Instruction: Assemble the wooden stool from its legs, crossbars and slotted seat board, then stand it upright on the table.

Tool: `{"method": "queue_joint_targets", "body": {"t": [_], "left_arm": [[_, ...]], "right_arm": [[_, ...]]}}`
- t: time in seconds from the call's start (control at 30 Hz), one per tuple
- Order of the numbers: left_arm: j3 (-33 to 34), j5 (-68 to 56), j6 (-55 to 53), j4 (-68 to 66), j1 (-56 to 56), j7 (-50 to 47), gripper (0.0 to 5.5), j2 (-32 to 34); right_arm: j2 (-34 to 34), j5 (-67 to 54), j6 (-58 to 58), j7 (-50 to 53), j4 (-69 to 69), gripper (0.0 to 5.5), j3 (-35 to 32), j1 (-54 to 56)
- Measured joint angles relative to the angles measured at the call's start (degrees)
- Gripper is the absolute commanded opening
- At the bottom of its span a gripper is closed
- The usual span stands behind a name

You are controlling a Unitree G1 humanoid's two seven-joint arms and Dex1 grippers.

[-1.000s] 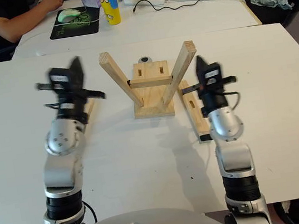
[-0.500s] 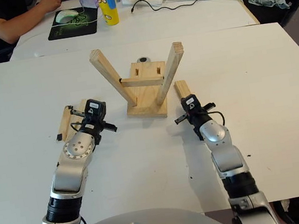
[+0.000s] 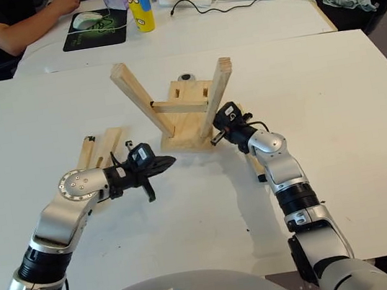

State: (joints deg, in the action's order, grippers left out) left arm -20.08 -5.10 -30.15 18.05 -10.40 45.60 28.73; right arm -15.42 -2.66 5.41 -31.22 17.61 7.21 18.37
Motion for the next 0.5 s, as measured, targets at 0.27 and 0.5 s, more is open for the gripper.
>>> {"method": "queue_joint_targets", "body": {"t": [0.27, 0.5], "left_arm": [[-9.58, 21.42, 8.52, -18.66, -7.25, -13.41, 0.04, -0.26], [-7.72, 26.11, 12.23, -23.99, -8.12, -17.28, 0.04, 1.17]], "right_arm": [[3.49, 3.96, -5.97, -2.83, -1.89, 0.0, 9.57, -1.86], [10.3, 6.81, -9.32, -2.66, 0.89, 0.0, 14.9, 3.59]]}}
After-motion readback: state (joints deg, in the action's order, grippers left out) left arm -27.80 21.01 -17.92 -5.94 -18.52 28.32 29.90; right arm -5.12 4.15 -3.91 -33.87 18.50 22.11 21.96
